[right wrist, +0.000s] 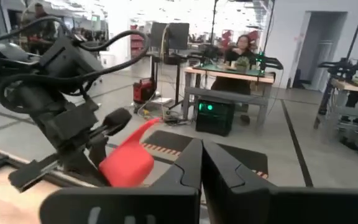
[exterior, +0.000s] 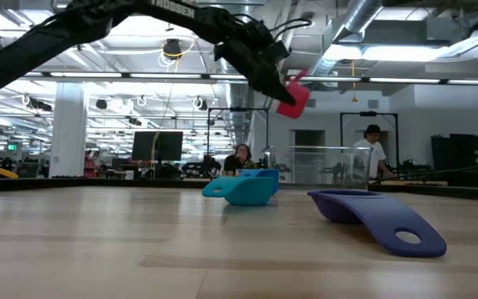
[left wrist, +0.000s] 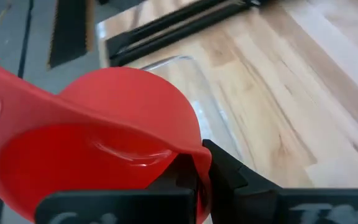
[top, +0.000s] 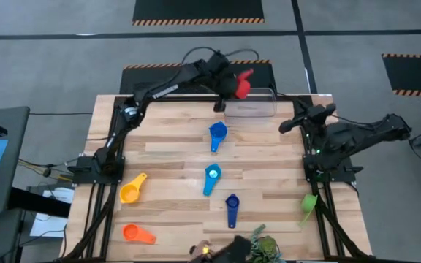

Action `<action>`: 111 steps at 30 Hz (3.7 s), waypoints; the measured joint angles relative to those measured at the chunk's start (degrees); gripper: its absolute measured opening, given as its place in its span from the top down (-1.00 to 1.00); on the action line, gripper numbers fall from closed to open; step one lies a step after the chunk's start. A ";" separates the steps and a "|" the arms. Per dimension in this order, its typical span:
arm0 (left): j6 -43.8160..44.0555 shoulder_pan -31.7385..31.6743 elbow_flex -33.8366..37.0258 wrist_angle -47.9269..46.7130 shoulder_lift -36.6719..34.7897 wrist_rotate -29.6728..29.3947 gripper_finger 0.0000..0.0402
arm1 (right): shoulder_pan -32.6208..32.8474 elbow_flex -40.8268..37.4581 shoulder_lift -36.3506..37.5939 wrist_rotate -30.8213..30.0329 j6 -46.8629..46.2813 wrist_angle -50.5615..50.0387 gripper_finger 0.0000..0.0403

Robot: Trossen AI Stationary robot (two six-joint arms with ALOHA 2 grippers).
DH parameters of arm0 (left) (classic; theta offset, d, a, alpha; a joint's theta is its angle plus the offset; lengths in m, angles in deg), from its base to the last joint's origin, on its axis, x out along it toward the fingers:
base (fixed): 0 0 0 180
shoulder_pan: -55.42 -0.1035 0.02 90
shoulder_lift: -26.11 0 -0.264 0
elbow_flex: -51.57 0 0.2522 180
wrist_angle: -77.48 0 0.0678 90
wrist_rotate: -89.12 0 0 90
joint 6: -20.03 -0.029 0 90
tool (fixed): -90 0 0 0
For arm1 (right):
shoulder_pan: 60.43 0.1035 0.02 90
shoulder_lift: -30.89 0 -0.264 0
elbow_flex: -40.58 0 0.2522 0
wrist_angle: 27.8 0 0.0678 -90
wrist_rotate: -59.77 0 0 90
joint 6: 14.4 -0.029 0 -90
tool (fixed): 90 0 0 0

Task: Nest measuring cups in basket
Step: Put the red measuring cup into the transparent bin, then stack the blue measuring cup on top of the red measuring cup in the transparent bin

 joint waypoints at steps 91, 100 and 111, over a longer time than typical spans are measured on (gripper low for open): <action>-5.06 8.40 -2.39 -1.92 6.85 -42.73 0.68 | 9.32 -0.04 -3.31 9.90 -19.95 -12.18 0.87; 27.81 11.92 -1.81 -32.94 -3.39 -45.01 0.68 | 9.29 -0.02 -3.30 9.91 -19.95 -12.17 0.87; 39.38 11.94 16.89 -42.15 -7.06 -32.47 0.68 | 9.36 -0.02 -3.31 13.95 -20.03 -11.95 0.87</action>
